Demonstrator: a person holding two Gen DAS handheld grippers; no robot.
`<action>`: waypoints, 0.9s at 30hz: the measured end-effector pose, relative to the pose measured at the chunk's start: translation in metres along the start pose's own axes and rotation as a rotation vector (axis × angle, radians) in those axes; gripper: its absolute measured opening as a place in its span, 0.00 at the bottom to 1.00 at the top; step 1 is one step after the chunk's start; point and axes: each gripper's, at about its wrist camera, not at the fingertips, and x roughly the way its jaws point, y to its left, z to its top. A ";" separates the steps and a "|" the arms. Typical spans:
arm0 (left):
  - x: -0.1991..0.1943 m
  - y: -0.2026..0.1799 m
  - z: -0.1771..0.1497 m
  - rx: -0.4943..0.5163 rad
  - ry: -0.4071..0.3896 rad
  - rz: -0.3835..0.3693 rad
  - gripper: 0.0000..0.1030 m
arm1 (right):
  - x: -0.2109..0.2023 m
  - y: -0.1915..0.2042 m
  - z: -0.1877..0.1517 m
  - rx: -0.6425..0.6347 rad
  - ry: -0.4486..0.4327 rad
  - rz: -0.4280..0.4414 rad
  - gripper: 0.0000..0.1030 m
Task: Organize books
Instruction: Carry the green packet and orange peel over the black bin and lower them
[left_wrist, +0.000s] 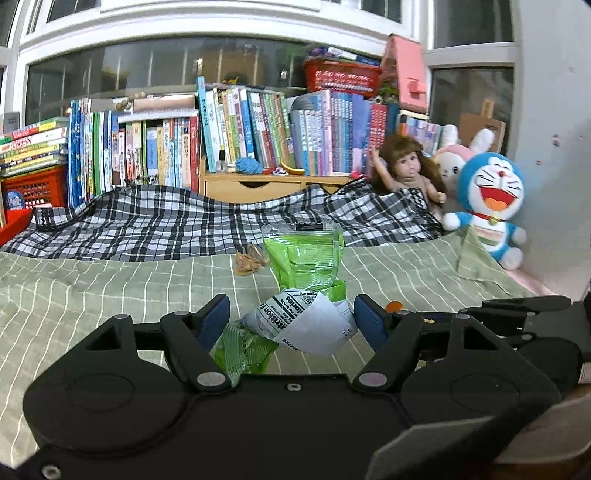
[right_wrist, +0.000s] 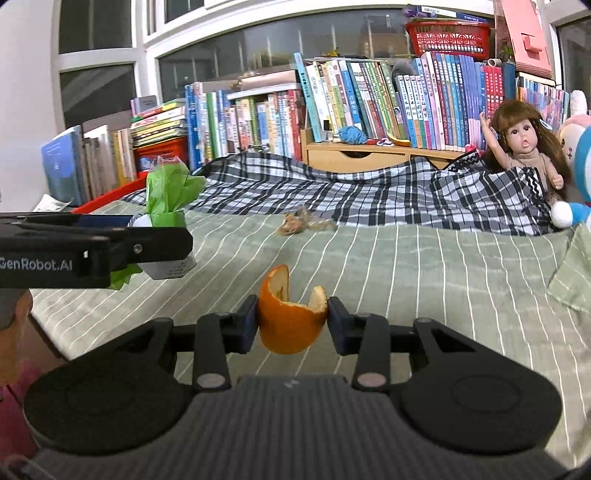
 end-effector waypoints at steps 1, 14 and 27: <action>-0.007 -0.001 -0.004 0.007 -0.013 -0.002 0.70 | -0.005 0.001 -0.004 0.002 -0.002 0.004 0.43; -0.072 -0.006 -0.072 0.007 0.034 0.001 0.70 | -0.046 0.017 -0.061 0.021 0.044 0.048 0.44; -0.065 -0.014 -0.149 -0.006 0.249 0.012 0.70 | -0.044 0.045 -0.127 -0.017 0.195 0.051 0.45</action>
